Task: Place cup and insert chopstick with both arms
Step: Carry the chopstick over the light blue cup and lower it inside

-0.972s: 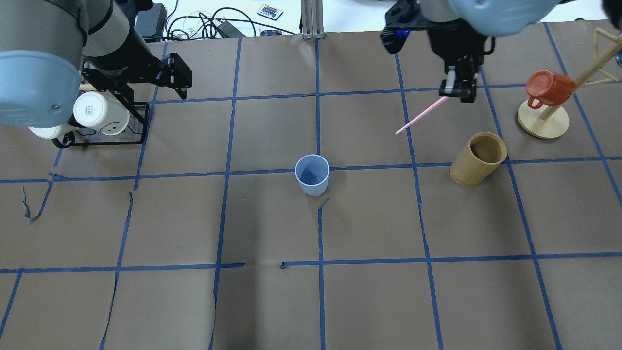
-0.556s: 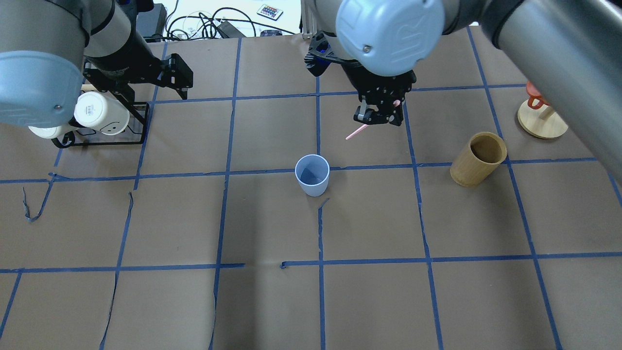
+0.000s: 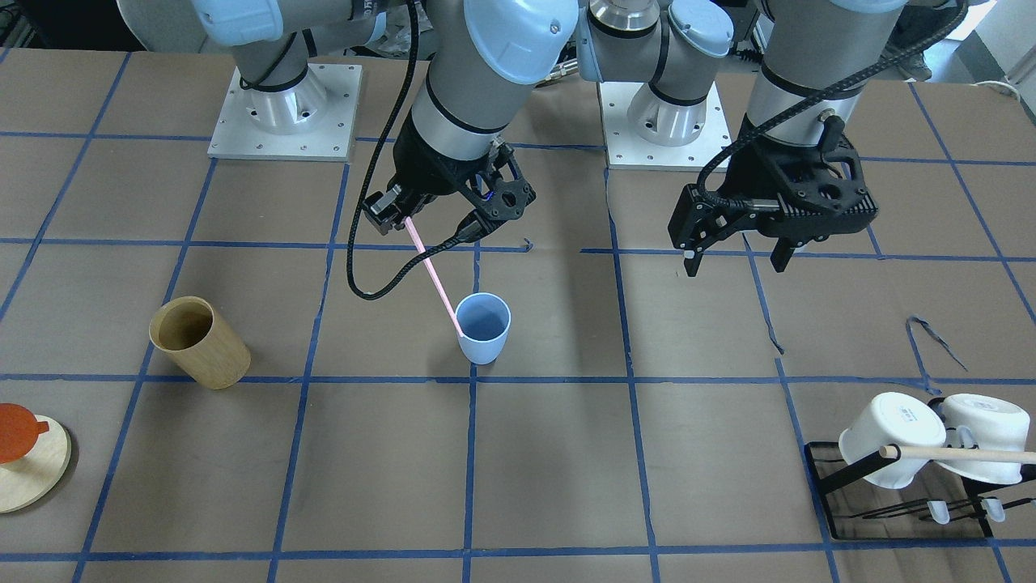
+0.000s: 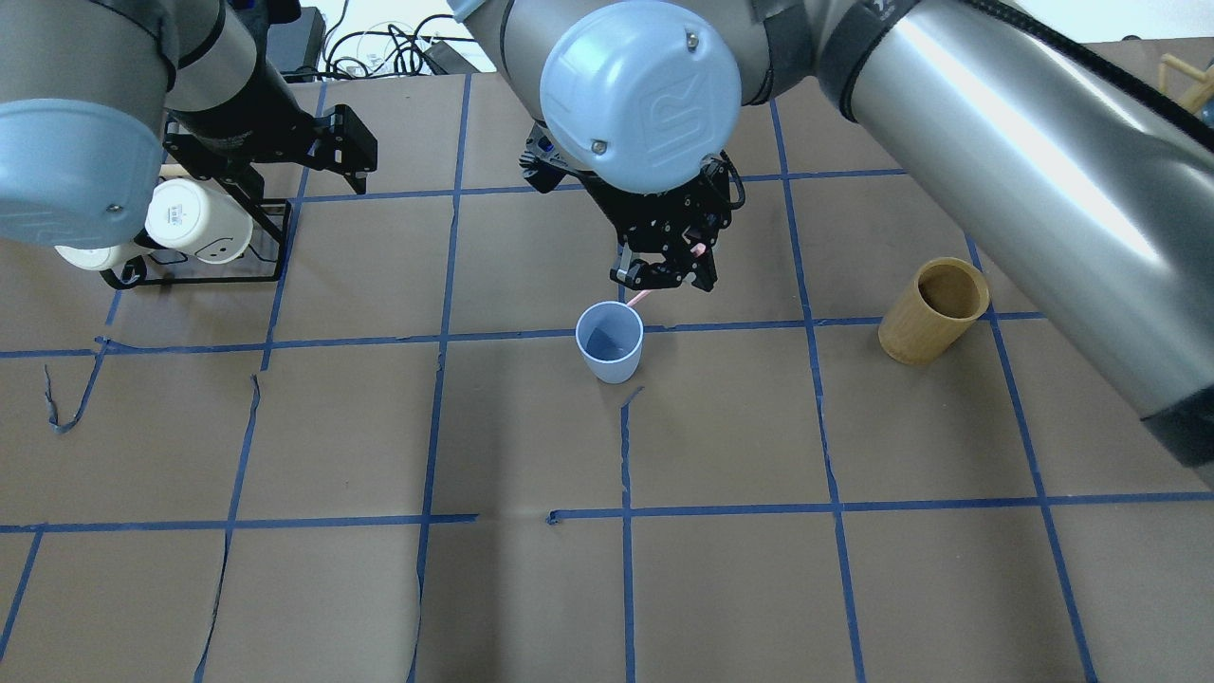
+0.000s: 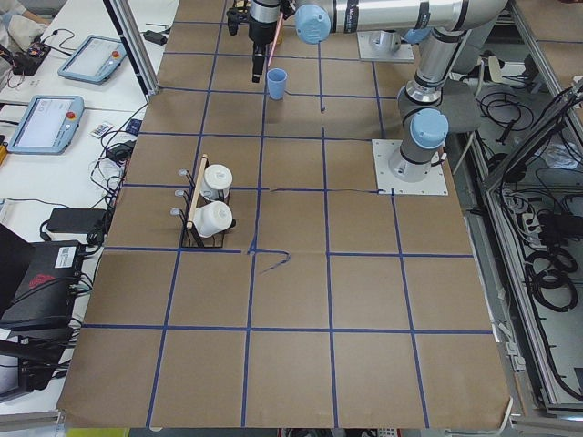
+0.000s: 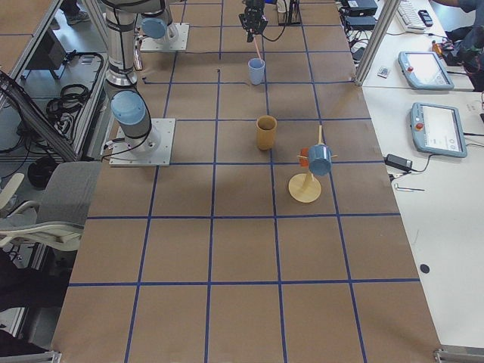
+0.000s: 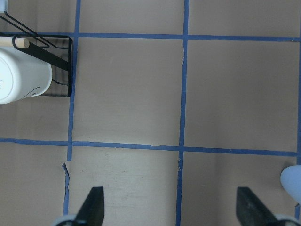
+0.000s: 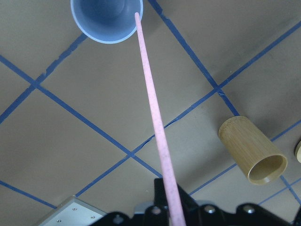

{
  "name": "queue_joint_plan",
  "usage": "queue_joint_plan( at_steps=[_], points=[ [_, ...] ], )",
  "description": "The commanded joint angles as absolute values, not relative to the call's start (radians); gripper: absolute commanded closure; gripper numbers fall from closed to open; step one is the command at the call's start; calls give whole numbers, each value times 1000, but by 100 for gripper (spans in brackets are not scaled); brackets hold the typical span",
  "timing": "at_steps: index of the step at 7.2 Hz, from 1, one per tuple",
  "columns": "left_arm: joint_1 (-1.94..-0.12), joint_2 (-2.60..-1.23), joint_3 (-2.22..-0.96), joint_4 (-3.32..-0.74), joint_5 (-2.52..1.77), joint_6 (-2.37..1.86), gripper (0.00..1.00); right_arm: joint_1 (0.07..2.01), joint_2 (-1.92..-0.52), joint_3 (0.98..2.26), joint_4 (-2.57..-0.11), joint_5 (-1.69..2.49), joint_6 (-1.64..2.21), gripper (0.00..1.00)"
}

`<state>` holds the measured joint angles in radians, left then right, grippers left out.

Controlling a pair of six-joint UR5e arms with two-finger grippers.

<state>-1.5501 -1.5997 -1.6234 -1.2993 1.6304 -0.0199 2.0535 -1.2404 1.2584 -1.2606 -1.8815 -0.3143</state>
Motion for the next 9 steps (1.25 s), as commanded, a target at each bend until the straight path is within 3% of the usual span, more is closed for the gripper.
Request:
queue_joint_plan(
  at_steps=[1, 5, 6, 7, 9],
  points=[
    [-1551, -1597, -1623, -1299, 1631, -20, 0, 2063, -1238, 1256, -1249, -1862, -307, 100],
    [-1549, -1600, -1621, -1299, 1628, -20, 0, 2063, -1212, 1256, -1252, -1849, -307, 98],
    [-1549, -1601, -1620, -1298, 1628, -20, 0, 2063, -1210, 1256, -1253, -1826, -307, 69],
    [-1549, -1601, -1621, -1299, 1629, -20, 0, 2062, -1212, 1255, -1258, -1825, -307, 1],
    [-1549, -1605, -1621, -1298, 1629, -20, 0, 2062, -1213, 1227, -1259, -1839, -308, 0]
  ],
)
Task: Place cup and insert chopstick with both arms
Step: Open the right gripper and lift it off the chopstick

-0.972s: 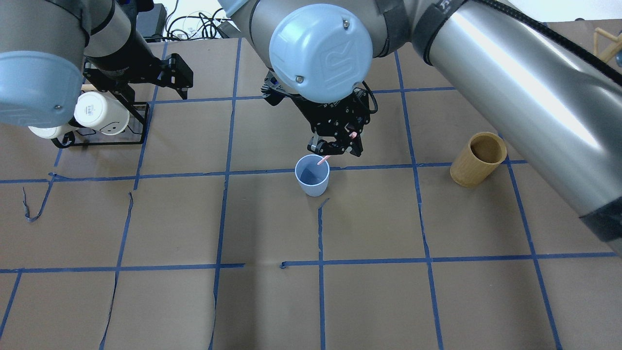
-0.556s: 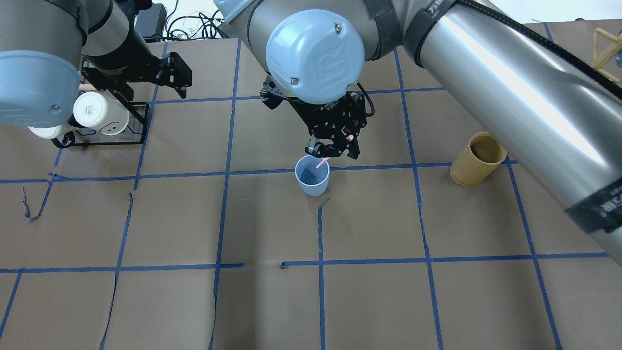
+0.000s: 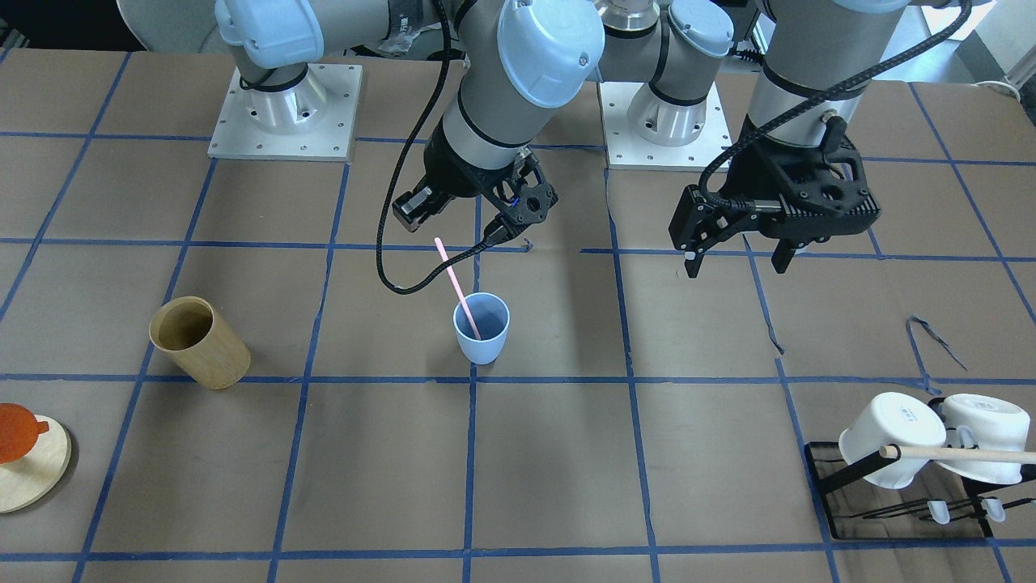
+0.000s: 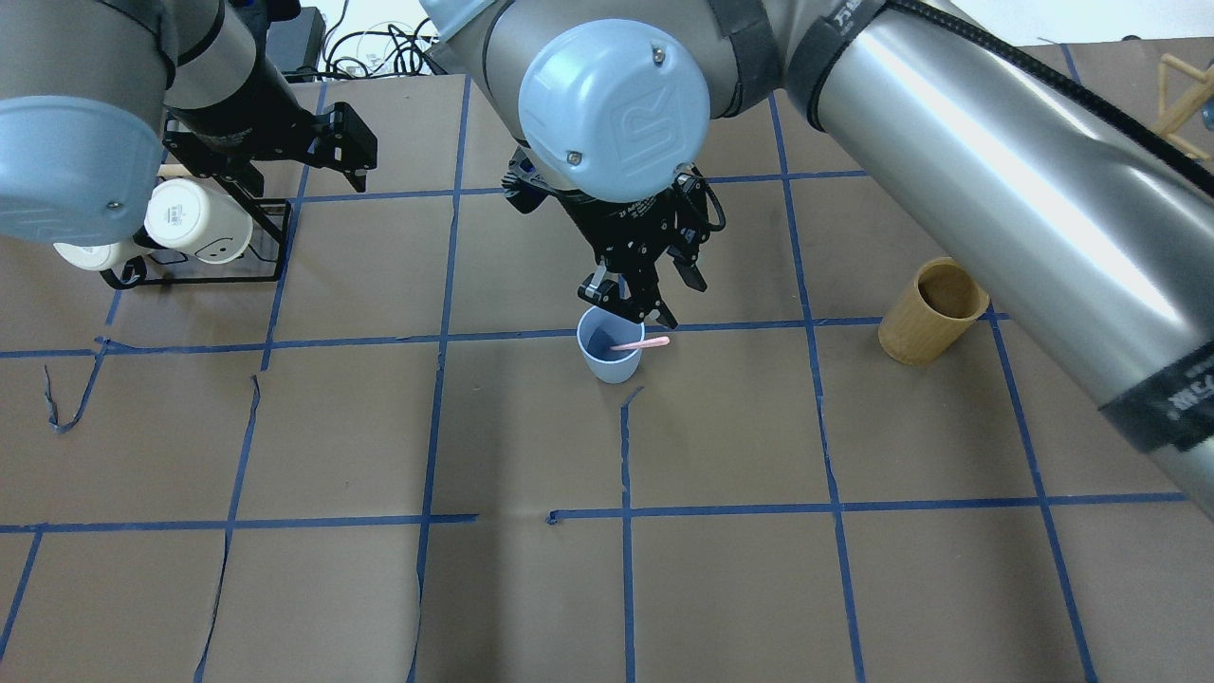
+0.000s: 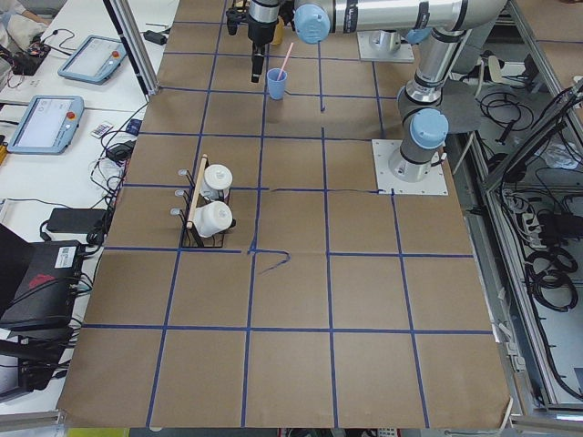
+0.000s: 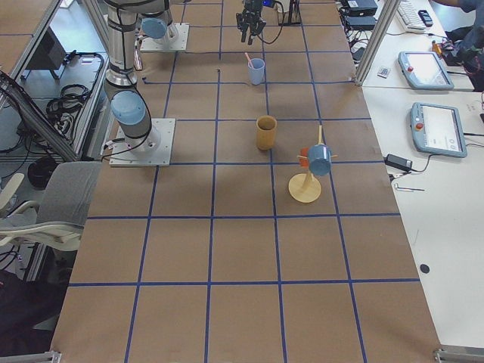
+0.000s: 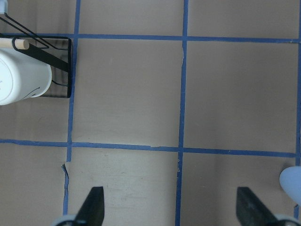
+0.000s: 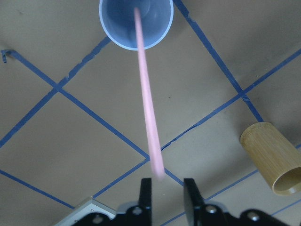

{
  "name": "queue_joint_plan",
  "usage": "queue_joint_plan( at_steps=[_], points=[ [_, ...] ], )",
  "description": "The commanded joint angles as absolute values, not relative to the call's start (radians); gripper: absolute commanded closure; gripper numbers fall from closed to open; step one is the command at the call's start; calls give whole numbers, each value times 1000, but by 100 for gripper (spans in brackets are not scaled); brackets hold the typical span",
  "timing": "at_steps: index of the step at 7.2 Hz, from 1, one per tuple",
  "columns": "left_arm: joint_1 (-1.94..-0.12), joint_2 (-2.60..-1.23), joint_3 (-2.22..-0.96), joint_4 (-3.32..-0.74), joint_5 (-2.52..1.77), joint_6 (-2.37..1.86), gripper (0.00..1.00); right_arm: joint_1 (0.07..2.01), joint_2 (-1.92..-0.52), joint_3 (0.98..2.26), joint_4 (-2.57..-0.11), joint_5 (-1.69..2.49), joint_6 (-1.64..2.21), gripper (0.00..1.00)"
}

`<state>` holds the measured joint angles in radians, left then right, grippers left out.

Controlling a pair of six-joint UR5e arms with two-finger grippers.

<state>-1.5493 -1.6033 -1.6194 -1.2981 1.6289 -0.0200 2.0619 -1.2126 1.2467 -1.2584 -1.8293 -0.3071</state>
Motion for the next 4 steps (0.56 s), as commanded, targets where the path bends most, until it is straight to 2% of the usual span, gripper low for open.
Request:
queue_joint_plan(
  at_steps=[1, 2, 4],
  points=[
    [-1549, -1605, -1620, -1299, 1629, -20, 0, 2062, -1210, 1204, -1258, -1841, -307, 0],
    [-1549, -1605, -1620, -1299, 1629, -20, 0, 2027, -1222, 1189, -1264, -1827, -307, 0],
    [-1549, -1603, -1615, -1299, 1632, -20, 0, 1833, -1303, 1187, -1319, -1807, -310, 0]
  ],
)
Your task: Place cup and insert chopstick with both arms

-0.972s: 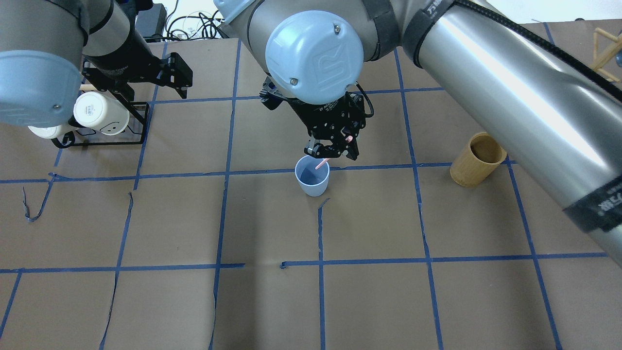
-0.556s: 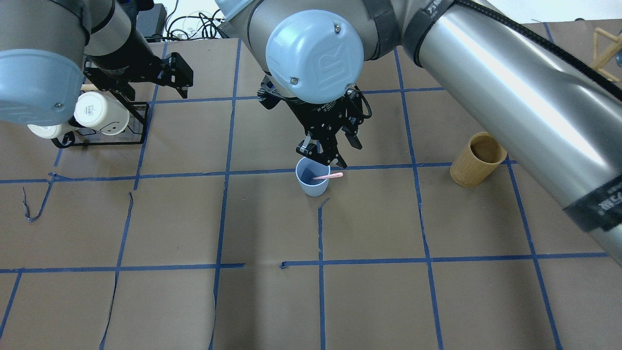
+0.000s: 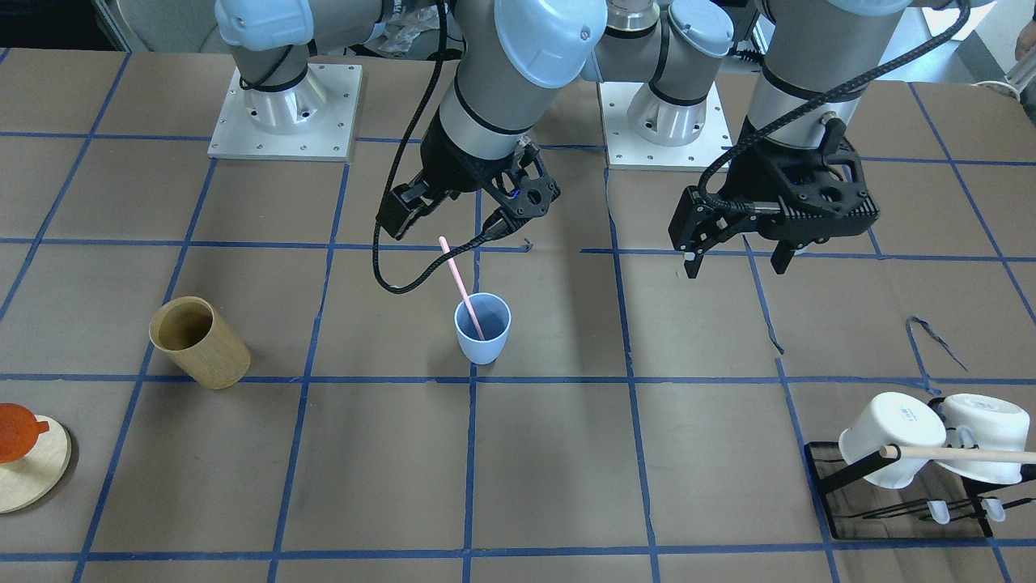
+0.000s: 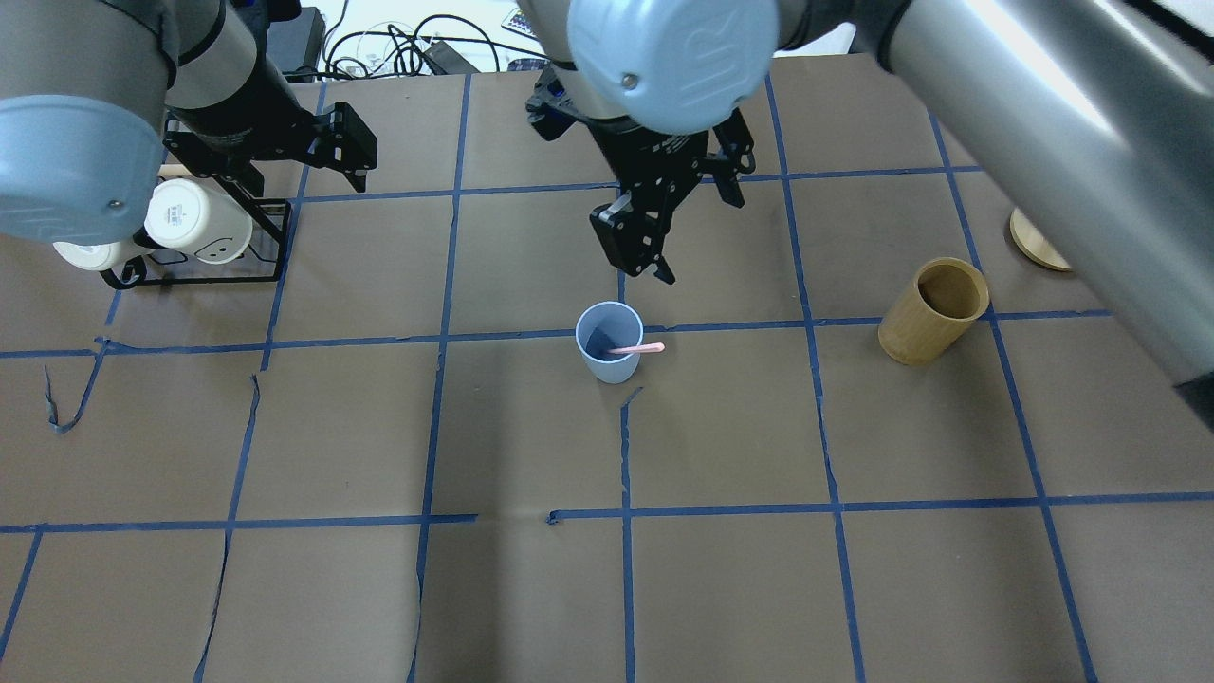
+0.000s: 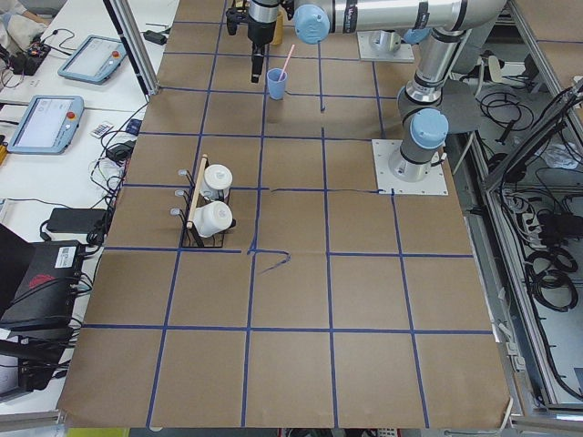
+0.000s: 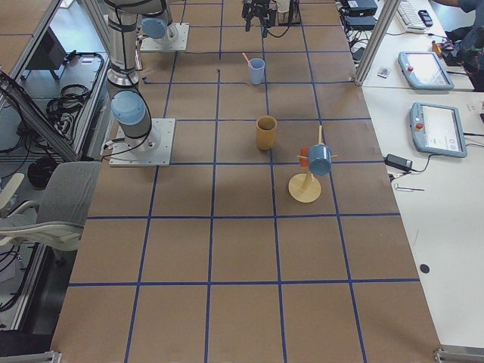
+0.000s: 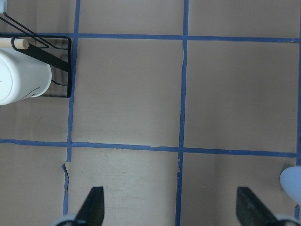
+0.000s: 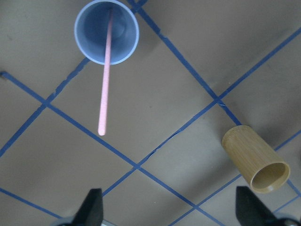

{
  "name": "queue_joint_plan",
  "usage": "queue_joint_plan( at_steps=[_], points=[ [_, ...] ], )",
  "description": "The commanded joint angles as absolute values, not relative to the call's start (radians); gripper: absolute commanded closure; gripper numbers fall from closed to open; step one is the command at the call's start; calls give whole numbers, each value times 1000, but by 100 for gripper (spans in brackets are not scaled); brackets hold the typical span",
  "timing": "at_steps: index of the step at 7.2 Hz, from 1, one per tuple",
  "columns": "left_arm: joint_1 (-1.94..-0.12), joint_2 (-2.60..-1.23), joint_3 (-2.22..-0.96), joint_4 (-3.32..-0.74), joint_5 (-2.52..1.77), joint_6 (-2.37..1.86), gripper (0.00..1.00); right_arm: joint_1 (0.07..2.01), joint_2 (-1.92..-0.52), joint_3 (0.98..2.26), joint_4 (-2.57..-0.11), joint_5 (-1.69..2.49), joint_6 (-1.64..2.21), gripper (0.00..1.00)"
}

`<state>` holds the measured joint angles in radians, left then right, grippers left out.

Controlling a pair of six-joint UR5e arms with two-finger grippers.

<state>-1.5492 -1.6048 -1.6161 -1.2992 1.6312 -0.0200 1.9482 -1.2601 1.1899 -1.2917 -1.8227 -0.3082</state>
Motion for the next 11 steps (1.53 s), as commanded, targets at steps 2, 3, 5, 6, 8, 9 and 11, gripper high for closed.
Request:
queue_joint_plan(
  at_steps=[2, 3, 5, 6, 8, 9, 11],
  points=[
    [-1549, -1597, -1617, -1301, 1632, -20, 0, 1586, -1342, 1200, -1394, -1618, -298, 0],
    [-1549, -1597, -1620, -1299, 1632, -20, 0, 1492, -1344, 1231, -1463, -1614, -272, 0],
    [-1549, -1598, -1620, -1299, 1632, -20, 0, 1451, -1411, 1355, -1607, -1614, -253, 0],
    [-1549, -1598, -1620, -1299, 1632, -20, 0, 1439, -1445, 1383, -1602, -1615, -221, 0],
    [-1549, -1597, -1620, -1299, 1632, -20, 0, 1492, -1500, 1423, -1588, -1566, -31, 0],
    [-1549, -1598, -1620, -1299, 1632, -20, 0, 1549, -1511, 1442, -1586, -1577, -26, 0],
    [-1549, -1588, -1608, -1302, 1631, -20, 0, 1563, -1539, 1529, -1578, -1581, -40, 0]
  ],
)
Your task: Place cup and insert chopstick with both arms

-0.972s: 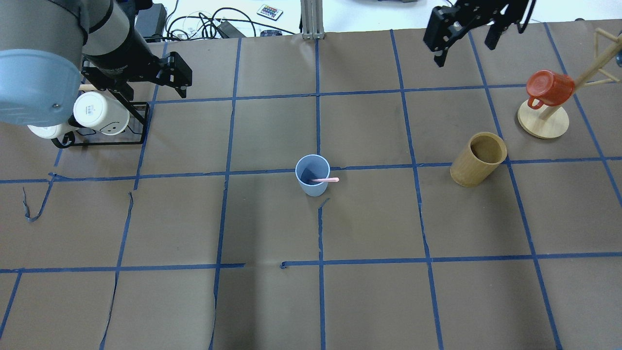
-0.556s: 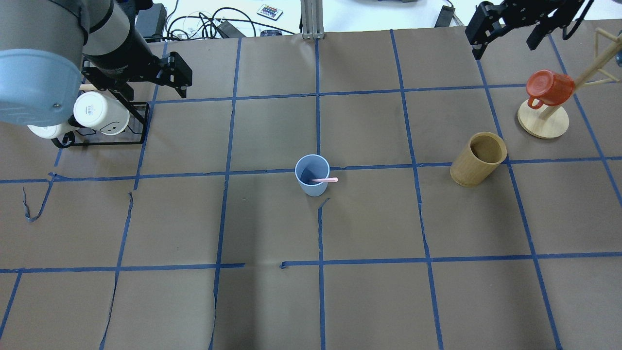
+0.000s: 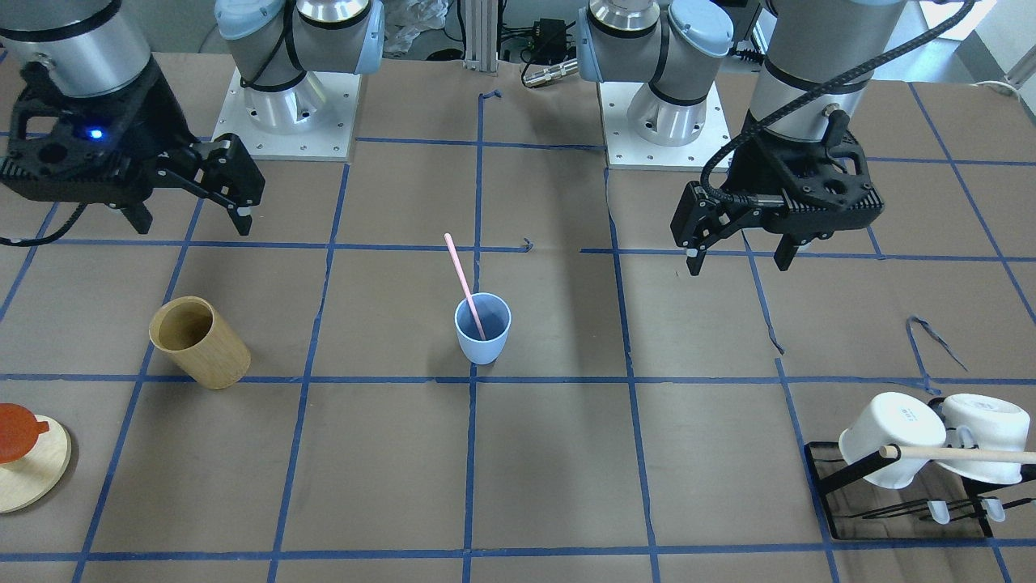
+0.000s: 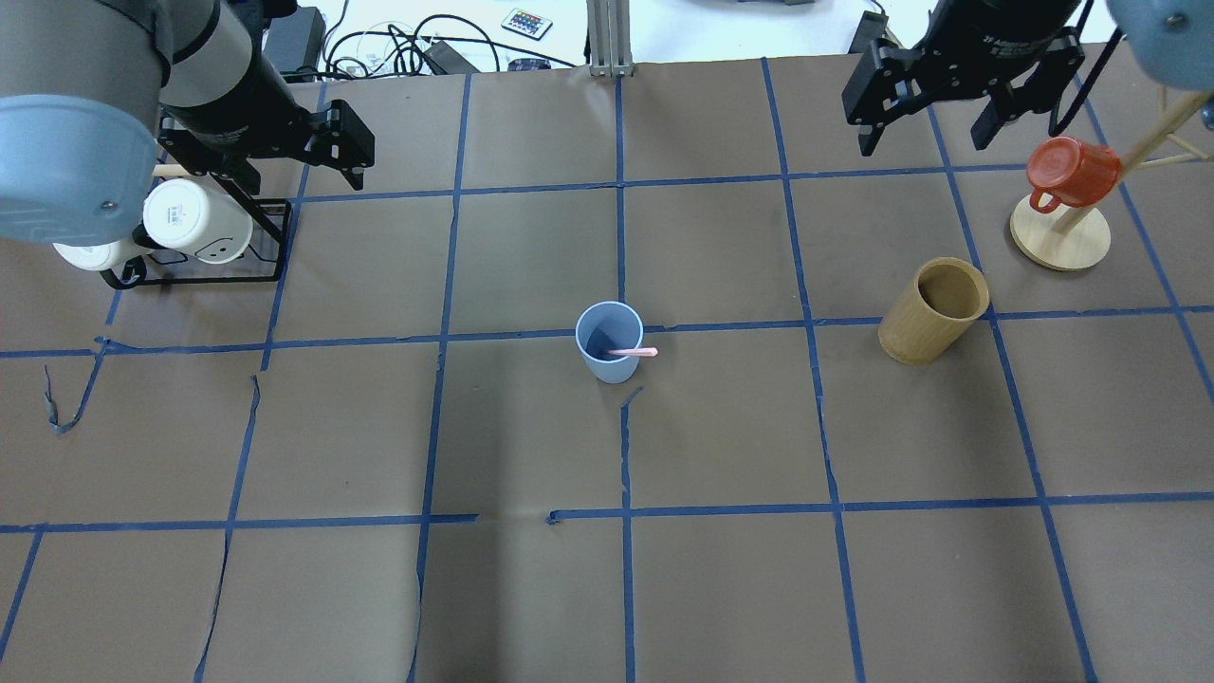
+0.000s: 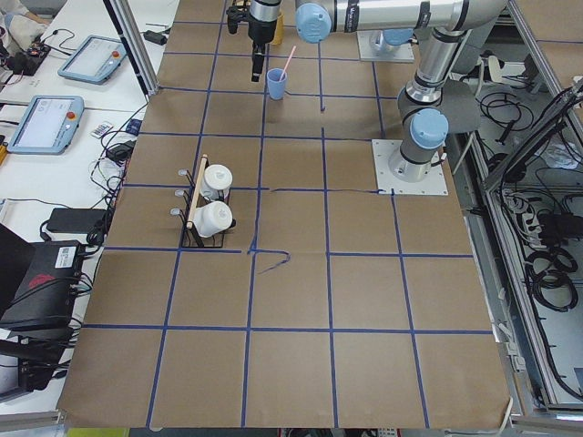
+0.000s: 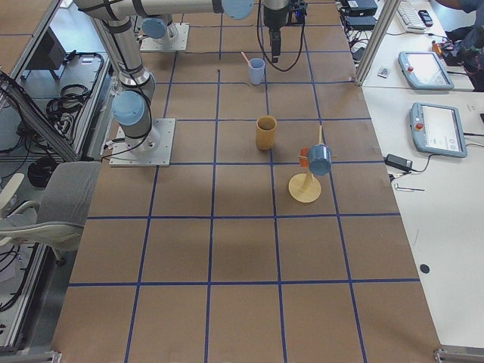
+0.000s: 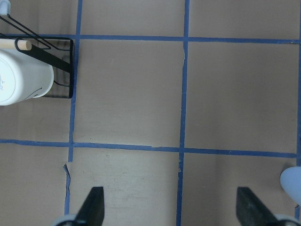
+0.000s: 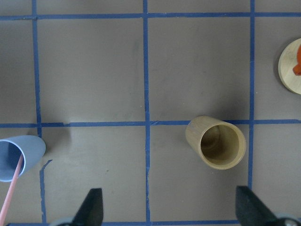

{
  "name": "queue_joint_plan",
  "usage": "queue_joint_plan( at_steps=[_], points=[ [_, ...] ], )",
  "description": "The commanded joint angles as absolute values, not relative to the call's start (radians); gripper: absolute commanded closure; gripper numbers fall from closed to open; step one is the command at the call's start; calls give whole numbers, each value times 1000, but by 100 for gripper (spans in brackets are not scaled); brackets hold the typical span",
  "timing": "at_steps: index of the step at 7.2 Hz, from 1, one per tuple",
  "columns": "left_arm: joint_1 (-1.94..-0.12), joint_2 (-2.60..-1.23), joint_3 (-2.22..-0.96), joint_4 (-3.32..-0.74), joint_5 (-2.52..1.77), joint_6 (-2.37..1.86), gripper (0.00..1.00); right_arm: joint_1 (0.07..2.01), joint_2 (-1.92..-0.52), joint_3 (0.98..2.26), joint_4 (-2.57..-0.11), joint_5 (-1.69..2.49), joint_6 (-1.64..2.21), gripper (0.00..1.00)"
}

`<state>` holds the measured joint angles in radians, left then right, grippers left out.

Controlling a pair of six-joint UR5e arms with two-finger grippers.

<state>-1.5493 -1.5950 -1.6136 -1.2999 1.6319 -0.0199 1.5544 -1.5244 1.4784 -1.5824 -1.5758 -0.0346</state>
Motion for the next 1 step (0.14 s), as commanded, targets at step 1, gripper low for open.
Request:
queue_joint_plan(
  at_steps=[1],
  points=[
    [-1549, -1589, -1609, -1299, 1631, -20, 0, 1560, -1539, 1540, -1578, -1585, -40, 0]
  ],
)
